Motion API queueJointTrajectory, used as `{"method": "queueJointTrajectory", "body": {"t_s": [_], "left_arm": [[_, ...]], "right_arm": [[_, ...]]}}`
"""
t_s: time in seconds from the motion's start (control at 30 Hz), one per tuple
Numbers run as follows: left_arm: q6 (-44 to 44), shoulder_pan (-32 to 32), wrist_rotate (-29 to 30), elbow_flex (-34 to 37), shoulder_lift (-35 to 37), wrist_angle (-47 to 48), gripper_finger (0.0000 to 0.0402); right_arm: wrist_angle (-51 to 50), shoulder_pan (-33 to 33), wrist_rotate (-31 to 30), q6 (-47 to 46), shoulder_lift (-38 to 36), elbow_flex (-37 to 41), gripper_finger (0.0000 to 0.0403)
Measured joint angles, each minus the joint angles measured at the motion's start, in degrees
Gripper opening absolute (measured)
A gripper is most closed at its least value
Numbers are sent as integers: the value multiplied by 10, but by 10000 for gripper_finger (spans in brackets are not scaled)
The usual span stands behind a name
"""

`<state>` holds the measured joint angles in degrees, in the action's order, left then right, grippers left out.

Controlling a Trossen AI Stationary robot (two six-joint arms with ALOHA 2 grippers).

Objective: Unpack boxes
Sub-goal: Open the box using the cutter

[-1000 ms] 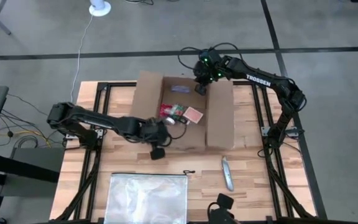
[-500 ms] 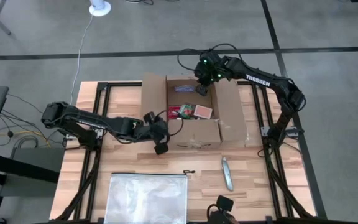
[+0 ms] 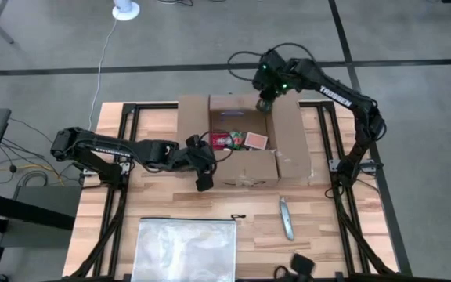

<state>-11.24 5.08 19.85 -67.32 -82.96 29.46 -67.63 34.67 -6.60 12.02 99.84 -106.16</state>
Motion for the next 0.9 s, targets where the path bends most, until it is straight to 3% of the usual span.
{"method": "queueJointTrajectory", "body": {"t_s": [0.1,0.2,0.4,0.67,0.8,0.9], "left_arm": [[-6,-3,-37,-2,-2,-12,0],[3,-8,-46,-2,-19,-15,0],[26,-30,-105,-2,-86,-62,0],[17,-23,-139,-4,-164,-87,0],[15,-4,-111,-5,-171,-79,0],[16,-3,-90,-2,-163,-12,0]], "right_arm": [[-84,-8,2,-71,-10,4,101],[-93,-2,-10,-109,-20,56,102],[-52,28,-13,-164,-23,168,102],[0,45,-11,-187,-23,248,102],[20,40,-1,-209,-23,291,102],[4,8,26,-230,-23,317,102]]}}
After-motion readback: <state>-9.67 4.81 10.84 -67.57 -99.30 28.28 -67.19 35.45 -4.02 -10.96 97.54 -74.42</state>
